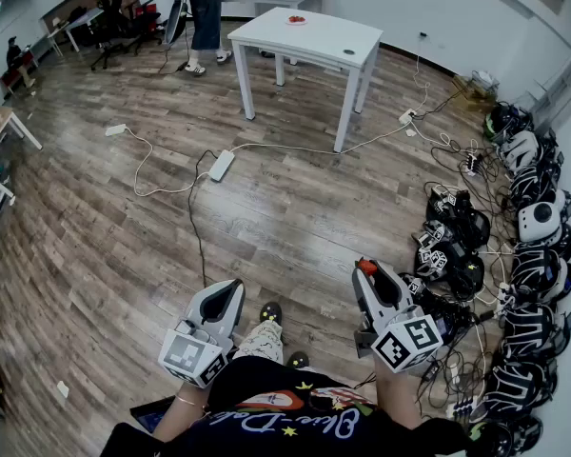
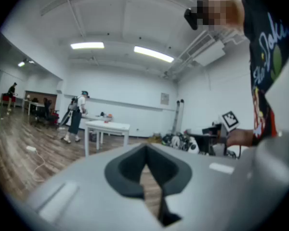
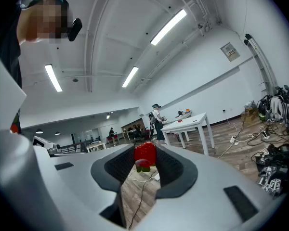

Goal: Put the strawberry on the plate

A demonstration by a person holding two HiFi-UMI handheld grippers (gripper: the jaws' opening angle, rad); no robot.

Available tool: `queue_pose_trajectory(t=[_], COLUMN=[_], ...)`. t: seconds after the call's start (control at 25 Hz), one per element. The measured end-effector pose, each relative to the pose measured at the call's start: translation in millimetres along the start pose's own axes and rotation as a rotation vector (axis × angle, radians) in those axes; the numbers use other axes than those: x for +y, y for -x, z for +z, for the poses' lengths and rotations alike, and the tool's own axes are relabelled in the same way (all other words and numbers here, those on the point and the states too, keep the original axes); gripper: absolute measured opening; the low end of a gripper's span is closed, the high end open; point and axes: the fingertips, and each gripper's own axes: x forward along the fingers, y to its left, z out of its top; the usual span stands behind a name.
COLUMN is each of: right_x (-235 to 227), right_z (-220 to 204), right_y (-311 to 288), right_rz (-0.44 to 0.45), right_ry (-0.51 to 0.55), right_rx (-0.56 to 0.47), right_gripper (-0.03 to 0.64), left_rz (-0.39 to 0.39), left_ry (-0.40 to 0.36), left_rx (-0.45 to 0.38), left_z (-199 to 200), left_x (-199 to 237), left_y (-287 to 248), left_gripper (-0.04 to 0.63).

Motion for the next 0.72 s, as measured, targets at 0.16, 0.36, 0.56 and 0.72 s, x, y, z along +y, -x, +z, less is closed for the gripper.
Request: queue_pose_trajectory(t=[0.16,0.36,0.56,0.72], right_x=[-26,-54,-79,-97], right_z=[10,39,72,99], right_y=[-41,-125,-236,-320], right_rz=[0.002,0.025,0.025,0.023], right_ry=[0.012,0.046,0.055,0.060], right_rx=[0.009,0.009,-0.031,-0.057], right_gripper=[0.141,0.141,0.141,0.141], left_rz=[0.005,0.002,-0.053,-0.102], left_ry=[0.024,0.015,-0.034,-0.021], left_rx=[-0.067,-0.079,-0.085,-0.093], left_z=[14,28,56,77], left_x=[28,86,161,221], left_y=[-47,-125,-205,-263], left_gripper=[0.000,0.000,0.000,0.000])
